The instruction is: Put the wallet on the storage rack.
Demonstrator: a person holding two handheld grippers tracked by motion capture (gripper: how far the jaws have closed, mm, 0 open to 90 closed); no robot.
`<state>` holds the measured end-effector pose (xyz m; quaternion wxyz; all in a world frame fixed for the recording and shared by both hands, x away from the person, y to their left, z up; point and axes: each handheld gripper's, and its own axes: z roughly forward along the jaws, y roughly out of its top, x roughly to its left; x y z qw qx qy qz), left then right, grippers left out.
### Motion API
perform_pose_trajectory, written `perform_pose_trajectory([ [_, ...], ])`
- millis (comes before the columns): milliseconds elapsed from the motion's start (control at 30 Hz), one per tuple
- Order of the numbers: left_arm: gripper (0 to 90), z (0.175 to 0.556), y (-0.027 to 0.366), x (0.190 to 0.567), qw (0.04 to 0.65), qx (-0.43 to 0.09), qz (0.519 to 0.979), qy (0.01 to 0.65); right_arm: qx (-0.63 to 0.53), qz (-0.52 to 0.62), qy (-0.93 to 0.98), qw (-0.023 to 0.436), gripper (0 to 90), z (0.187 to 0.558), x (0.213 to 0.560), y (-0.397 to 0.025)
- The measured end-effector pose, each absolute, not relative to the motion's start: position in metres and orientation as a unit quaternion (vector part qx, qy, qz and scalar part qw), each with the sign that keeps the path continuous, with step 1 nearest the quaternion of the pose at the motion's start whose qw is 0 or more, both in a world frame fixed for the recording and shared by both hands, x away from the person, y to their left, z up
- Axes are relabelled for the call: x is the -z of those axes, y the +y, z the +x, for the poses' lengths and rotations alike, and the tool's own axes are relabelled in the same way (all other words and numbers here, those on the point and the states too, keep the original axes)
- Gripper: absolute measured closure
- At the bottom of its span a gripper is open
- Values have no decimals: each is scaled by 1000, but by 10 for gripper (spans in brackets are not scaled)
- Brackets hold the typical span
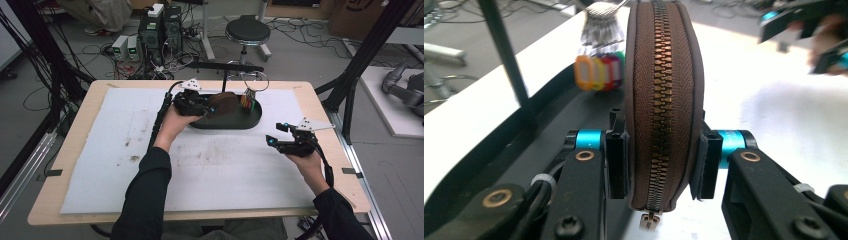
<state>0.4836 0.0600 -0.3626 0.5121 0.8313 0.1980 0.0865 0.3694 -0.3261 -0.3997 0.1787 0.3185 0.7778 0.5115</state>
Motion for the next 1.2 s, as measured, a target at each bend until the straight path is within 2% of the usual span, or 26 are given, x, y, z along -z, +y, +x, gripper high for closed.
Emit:
perform_pose_trajectory([
  [267, 669, 496, 53, 382, 485, -121, 844, 193, -511, 319, 779, 176, 293, 369, 400, -327],
  [433, 669, 503, 51, 392, 486, -123, 843, 195, -510, 317, 781, 174, 293, 369, 401, -326],
  [1200, 665, 519, 41, 429, 507, -71, 826, 234, -509, 313, 784, 169, 294, 368, 402, -326],
])
